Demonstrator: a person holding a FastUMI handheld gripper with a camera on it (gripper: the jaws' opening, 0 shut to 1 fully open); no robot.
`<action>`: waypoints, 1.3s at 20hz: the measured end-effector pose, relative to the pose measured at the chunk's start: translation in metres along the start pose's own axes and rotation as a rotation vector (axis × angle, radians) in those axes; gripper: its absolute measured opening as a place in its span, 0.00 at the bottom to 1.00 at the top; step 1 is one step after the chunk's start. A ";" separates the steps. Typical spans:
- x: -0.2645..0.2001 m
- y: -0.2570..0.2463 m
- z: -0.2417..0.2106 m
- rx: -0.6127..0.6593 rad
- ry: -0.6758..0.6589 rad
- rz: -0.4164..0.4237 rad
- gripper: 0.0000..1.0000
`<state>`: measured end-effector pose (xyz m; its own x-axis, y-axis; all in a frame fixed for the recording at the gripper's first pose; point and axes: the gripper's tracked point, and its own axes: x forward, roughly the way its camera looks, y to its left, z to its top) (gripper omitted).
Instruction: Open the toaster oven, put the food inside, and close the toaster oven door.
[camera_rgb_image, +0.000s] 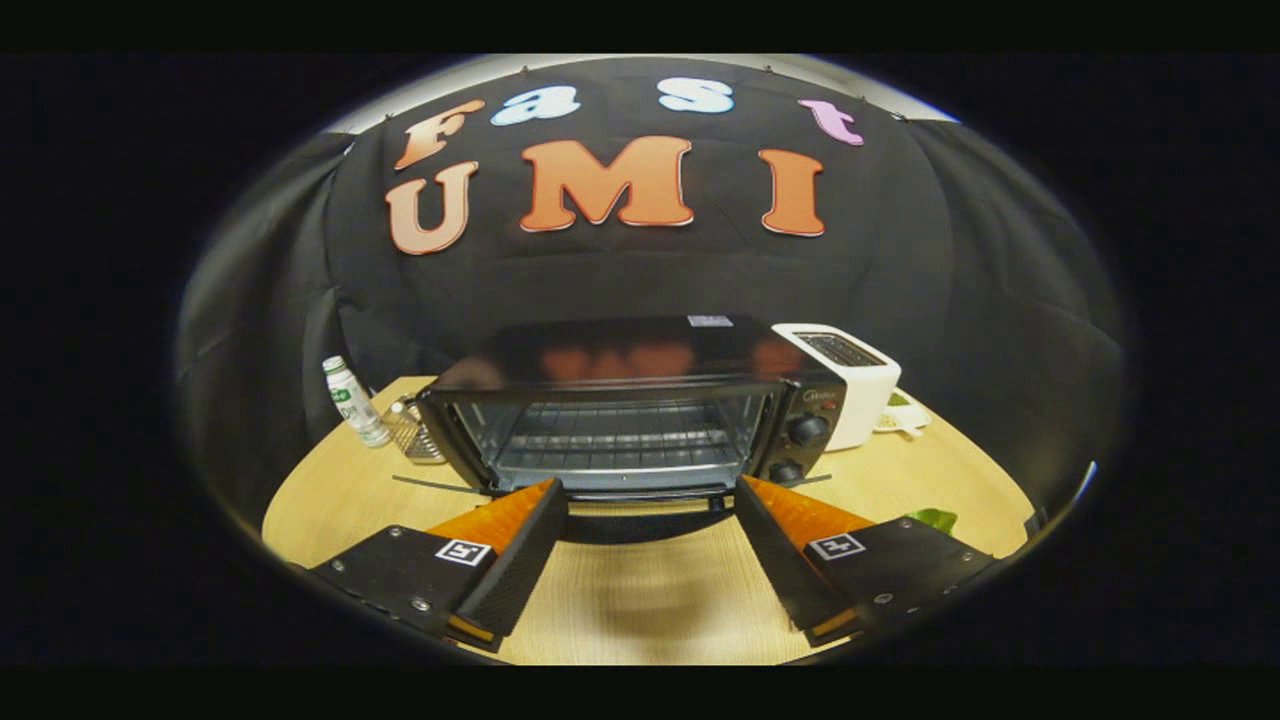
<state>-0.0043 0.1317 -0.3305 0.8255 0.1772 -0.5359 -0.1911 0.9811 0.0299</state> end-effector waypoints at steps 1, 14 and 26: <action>-0.004 -0.001 -0.009 -0.001 0.017 0.004 0.99; -0.012 0.001 -0.122 -0.019 0.224 -0.005 0.99; -0.045 -0.015 -0.151 -0.043 0.385 0.119 0.99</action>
<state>-0.1188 0.0967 -0.4337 0.5385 0.2391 -0.8080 -0.3019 0.9500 0.0799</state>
